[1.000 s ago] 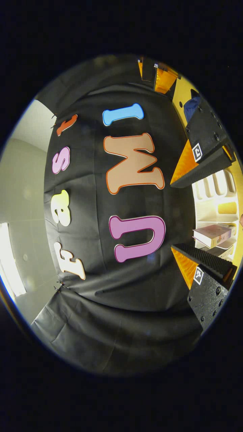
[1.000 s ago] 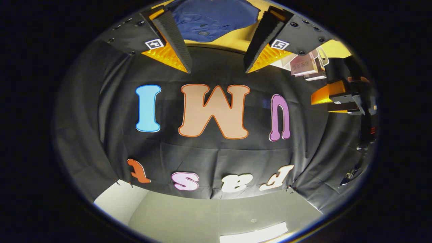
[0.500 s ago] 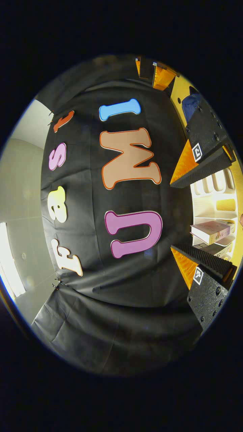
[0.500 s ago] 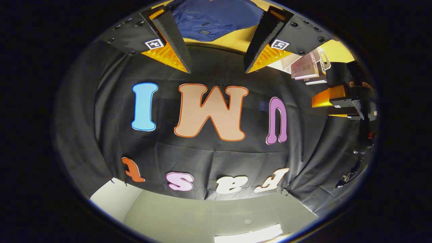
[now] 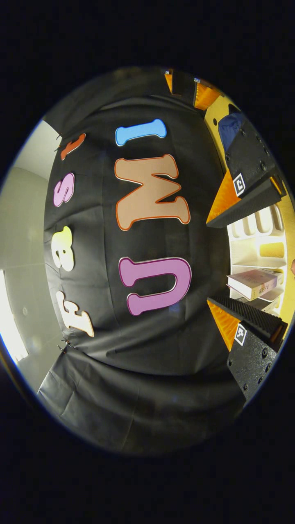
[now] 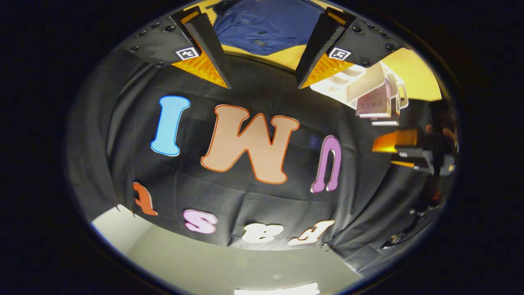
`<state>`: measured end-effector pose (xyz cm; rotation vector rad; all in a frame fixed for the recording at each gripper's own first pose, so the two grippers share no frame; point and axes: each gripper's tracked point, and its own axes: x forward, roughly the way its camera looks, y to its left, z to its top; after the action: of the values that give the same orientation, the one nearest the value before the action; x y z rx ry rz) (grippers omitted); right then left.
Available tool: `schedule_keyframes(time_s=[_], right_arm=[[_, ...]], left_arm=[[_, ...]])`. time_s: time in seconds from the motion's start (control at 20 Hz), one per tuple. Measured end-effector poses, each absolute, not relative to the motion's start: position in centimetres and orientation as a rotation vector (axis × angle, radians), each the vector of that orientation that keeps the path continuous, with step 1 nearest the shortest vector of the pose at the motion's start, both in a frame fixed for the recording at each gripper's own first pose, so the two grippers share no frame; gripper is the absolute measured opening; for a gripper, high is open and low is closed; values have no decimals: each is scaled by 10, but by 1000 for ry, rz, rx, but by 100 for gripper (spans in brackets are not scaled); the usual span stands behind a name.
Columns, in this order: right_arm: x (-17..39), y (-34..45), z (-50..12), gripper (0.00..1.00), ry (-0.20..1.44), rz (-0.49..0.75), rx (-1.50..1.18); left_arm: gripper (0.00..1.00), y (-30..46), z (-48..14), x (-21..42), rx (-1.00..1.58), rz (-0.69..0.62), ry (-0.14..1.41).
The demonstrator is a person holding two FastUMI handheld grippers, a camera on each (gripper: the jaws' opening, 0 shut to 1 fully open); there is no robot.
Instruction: Open the schoolbag, grab two books from the bookshelf and put them into the schoolbag.
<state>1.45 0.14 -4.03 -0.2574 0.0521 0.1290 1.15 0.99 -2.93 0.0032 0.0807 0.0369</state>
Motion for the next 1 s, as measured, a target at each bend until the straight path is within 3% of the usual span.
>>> schedule_keyframes(time_s=[0.45,0.5,0.75,0.95,1.0], right_arm=[[-11,40,-137,98,217,432,-513],[-15,43,-147,100,239,458,-534],[-35,64,-201,98,321,571,-597],[-51,76,-239,98,387,633,-629],[-55,79,-247,98,401,648,-639]], left_arm=[[96,27,-34,12,43,80,98],[99,31,-37,10,44,90,103],[95,56,-47,-2,55,143,135],[99,74,-52,-11,84,177,156],[95,78,-53,-14,89,184,159]])
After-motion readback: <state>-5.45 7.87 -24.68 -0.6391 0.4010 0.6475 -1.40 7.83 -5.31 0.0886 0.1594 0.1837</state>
